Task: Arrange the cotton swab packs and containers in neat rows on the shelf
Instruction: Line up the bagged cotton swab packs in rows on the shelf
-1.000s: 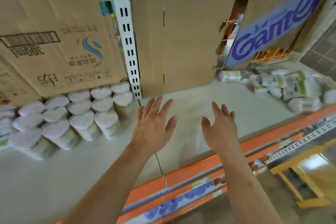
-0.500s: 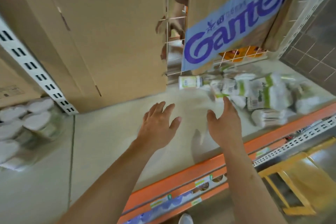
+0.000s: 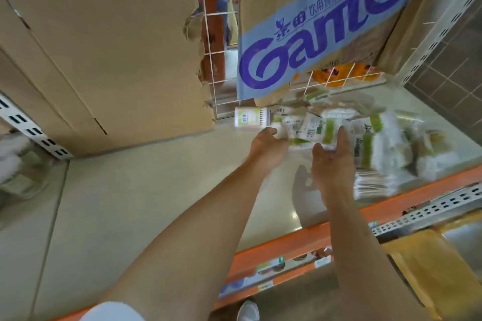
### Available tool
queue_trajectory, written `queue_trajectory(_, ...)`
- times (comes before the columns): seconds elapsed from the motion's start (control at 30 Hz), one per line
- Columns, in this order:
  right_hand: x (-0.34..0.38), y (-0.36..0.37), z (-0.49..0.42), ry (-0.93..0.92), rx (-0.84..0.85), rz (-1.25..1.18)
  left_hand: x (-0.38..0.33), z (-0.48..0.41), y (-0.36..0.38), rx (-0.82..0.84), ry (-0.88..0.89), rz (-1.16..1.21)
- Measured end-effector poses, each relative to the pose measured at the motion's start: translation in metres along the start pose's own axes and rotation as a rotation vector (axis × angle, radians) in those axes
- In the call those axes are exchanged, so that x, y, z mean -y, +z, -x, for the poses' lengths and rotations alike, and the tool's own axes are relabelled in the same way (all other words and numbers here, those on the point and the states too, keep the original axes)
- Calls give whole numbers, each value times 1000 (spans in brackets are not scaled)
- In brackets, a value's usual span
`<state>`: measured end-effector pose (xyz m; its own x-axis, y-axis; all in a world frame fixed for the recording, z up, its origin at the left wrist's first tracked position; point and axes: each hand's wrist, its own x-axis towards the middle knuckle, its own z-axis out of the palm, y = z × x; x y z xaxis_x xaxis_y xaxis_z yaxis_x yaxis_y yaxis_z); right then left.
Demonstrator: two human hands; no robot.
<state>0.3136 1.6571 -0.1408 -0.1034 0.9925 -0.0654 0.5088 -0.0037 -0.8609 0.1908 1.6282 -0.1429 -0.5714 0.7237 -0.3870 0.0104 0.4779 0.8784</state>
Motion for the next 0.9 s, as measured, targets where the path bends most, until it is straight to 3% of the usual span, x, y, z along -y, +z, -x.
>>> queue_trajectory(0.1,-5,2,-10,25,32,-17,-7,-7,14,-14,-13,21)
queue_trajectory(0.27,-11,6,-5,-29,-119,-96,-6,-2,23,45,4,145)
queue_trajectory(0.5,-2,15,7,123,-117,-667,17,18,-26,19,44,222)
queue_trajectory(0.67,31,44,47,180,216,-907,41,64,-96,-129,21,297)
queue_trajectory(0.9,79,125,134,127,731,-704,110,139,-209,-409,-10,382)
